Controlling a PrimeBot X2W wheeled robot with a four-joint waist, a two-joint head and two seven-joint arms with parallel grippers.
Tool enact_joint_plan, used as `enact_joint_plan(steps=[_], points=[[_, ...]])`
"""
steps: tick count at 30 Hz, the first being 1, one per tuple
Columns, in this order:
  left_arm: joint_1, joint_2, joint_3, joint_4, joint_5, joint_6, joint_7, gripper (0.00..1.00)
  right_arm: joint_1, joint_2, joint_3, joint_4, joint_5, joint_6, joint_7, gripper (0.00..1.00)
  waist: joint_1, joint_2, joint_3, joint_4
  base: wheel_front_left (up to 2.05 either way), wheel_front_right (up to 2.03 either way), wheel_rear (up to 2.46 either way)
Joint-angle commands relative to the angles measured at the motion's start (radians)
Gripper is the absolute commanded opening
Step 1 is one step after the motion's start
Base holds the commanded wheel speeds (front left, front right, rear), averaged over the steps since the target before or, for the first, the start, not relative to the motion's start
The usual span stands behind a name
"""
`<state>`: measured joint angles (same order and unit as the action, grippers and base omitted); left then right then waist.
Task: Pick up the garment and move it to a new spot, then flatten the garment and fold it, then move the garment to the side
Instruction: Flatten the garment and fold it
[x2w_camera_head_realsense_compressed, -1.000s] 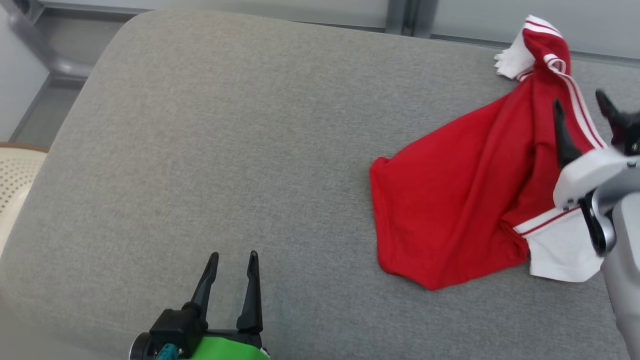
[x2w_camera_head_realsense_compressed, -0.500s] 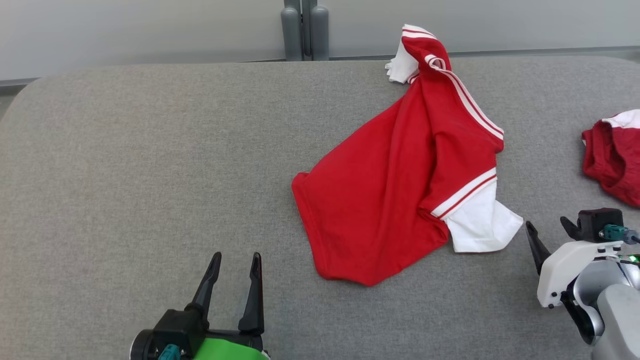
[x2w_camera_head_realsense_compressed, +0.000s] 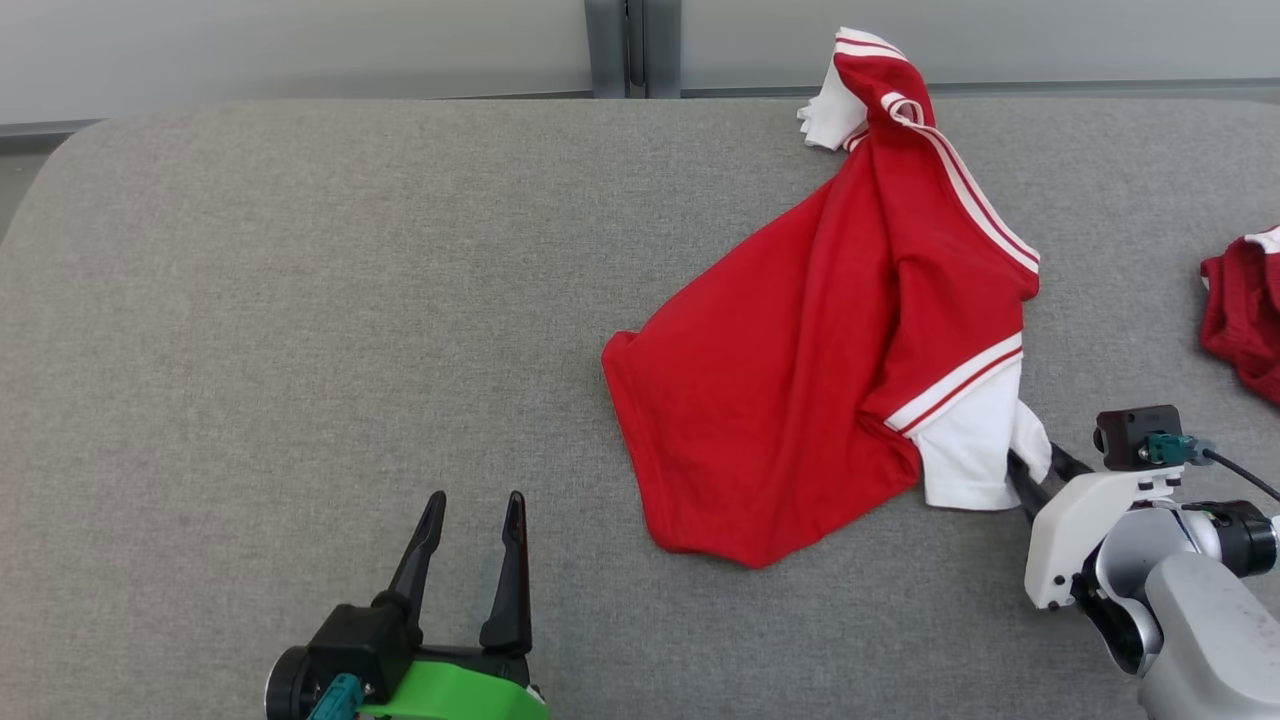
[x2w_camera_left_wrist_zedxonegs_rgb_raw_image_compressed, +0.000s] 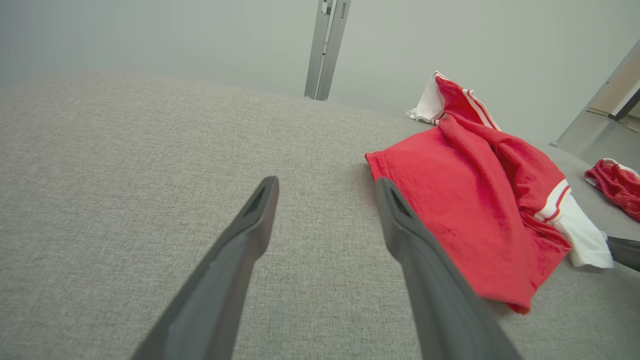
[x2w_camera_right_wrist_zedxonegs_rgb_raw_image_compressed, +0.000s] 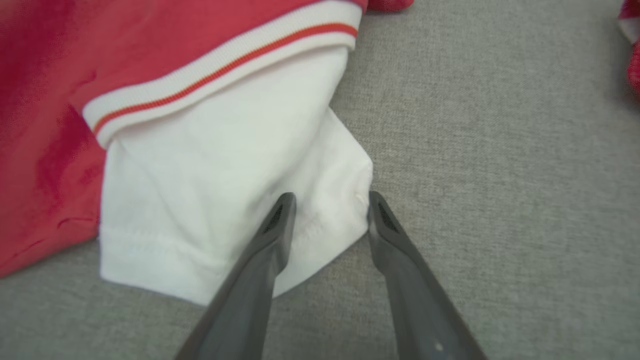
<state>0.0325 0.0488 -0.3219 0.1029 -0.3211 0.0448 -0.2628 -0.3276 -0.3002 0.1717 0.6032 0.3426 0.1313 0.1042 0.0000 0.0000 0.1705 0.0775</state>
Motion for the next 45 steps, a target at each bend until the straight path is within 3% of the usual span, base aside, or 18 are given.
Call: enact_joint_plan(steps=[1, 6, 12, 22, 23, 24, 31, 37, 45], points=[[-0.007, 0.004, 0.002, 0.001, -0.008, 0.005, -0.002, 1.0, 0.004, -0.005, -0.004, 0.009, 0.013, -0.001, -0.006, 0.0, 0.0, 0.0, -0.007, -0.002, 0.0, 0.0, 0.0], [0.023, 0.004, 0.015, 0.003, -0.015, 0.012, -0.002, 1.0, 0.064, -0.007, -0.055, -0.051, 0.07, -0.001, -0.031, 0.0, 0.0, 0.0, -0.035, -0.023, 0.0, 0.0, 0.0], [0.04, 0.004, 0.026, -0.004, -0.014, 0.011, -0.002, 1.0, 0.233, 0.008, -0.138, -0.253, 0.138, -0.001, 0.029, 0.0, 0.0, 0.0, -0.05, -0.054, 0.0, 0.0, 0.0], [0.052, 0.004, 0.042, 0.006, 0.004, -0.003, -0.002, 1.0, 0.434, 0.124, -0.305, -0.491, 0.059, -0.001, 0.145, 0.0, 0.0, 0.0, -0.059, -0.083, 0.0, 0.0, 0.0], [0.053, 0.004, 0.041, 0.009, 0.005, -0.006, -0.002, 1.0, 0.442, 0.12, -0.313, -0.501, 0.027, -0.001, 0.143, 0.4, 0.0, 0.0, -0.061, -0.084, 0.0, 0.0, 0.0], [0.054, 0.004, 0.041, 0.013, 0.008, -0.008, -0.003, 1.0, 0.45, 0.123, -0.32, -0.509, -0.005, -0.001, 0.14, 1.0, 0.0, 0.0, -0.064, -0.085, 0.0, 0.0, 0.0], [0.067, 0.004, 0.053, 0.023, 0.01, -0.013, -0.003, 1.0, 0.481, 0.149, -0.386, -0.599, -0.161, -0.001, -0.019, 1.0, 0.0, 0.0, -0.088, -0.089, 0.0, 0.0, 0.0], [0.089, 0.004, 0.067, 0.032, 0.014, -0.015, -0.002, 1.0, 0.497, 0.154, -0.406, -0.63, -0.237, -0.001, -0.333, 1.0, 0.0, 0.0, -0.112, -0.106, 0.0, 0.0, 0.0], [0.114, 0.004, 0.075, 0.045, 0.015, -0.02, -0.002, 1.0, 0.53, 0.182, -0.415, -0.657, -0.3, -0.001, -0.369, 1.0, 0.0, 0.0, -0.141, -0.119, 0.0, 0.0, 0.0]])
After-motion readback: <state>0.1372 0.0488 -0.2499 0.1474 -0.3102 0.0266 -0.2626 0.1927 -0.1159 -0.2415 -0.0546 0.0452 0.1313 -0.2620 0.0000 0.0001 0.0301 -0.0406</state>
